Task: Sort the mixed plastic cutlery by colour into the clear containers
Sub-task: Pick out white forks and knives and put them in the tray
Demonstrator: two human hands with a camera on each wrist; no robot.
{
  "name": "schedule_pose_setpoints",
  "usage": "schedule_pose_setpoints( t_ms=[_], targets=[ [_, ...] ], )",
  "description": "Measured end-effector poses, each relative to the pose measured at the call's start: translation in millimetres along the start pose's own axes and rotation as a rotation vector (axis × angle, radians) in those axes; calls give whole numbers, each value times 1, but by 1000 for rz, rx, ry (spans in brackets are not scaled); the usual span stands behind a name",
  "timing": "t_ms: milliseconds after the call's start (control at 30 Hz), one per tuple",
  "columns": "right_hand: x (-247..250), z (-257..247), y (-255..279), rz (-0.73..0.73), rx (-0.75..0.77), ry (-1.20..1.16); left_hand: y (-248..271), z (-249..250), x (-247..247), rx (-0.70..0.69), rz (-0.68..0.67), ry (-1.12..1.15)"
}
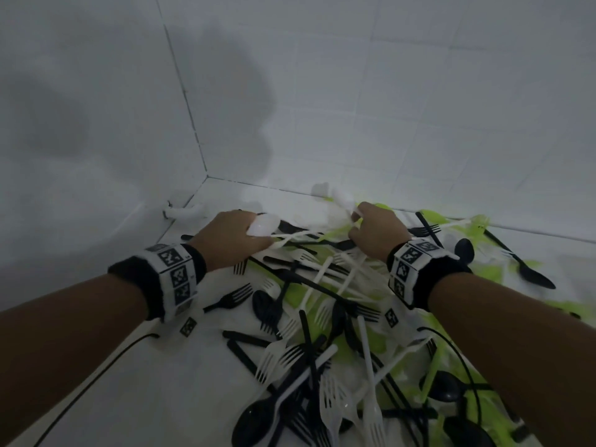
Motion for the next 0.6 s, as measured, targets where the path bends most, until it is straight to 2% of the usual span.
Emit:
schedule_pose_setpoints(
  t_ms=[167, 267, 433, 533, 600],
  targets=[
    [1, 11, 7, -10, -18, -20, 9, -17, 14, 145, 133, 305],
    [1, 9, 12, 2, -13, -25, 14, -29, 12, 213, 99, 468],
    [-4, -16, 18, 6, 57, -92, 22, -28, -1, 251, 8, 519],
    [-16, -33, 25, -59, 143, -14, 26, -30, -2, 252, 25, 532],
    [-19, -37, 29, -53, 160, 4, 28, -27, 4, 225, 56, 535]
  ],
)
Point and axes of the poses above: each hand's wrist, its own y-axis away from the middle knuckle, its own x-axis out of the back of the hand, z = x × y, the point moved 7 cm from there along -y, towards the middle knuckle, and after that the axes turned 1 degree about -x, right-handed, at the moved point
